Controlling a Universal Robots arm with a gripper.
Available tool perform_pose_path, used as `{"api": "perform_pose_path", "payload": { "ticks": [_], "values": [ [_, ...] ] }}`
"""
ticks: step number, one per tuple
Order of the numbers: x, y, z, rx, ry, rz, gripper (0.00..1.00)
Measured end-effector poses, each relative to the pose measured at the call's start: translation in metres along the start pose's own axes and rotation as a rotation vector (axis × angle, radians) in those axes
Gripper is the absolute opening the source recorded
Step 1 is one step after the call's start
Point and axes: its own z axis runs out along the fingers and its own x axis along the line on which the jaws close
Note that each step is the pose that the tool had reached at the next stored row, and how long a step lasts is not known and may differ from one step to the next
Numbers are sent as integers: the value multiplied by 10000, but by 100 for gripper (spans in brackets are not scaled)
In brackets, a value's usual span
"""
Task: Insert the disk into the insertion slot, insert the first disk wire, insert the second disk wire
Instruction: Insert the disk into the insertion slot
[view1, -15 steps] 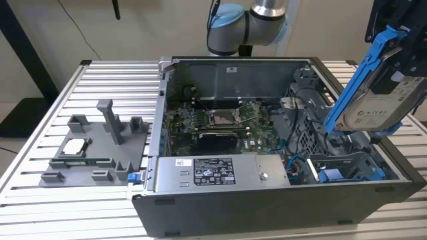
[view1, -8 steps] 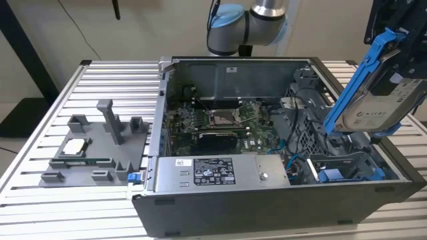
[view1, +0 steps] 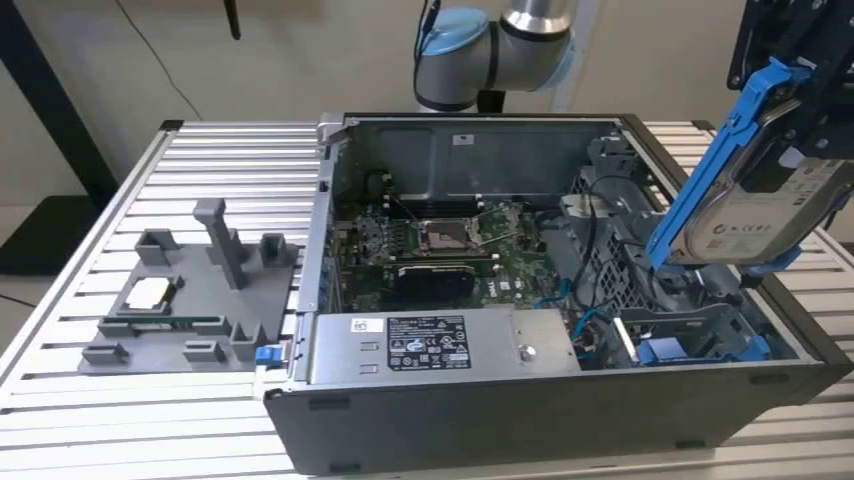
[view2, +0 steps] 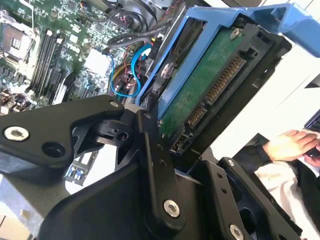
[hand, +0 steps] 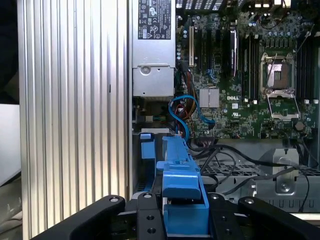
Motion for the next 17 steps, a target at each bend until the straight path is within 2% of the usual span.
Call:
{"api": "perform_pose_path", "payload": {
  "ticks": [17],
  "values": [
    [0, -2, 60, 0, 0, 0, 33]
  ]
}}
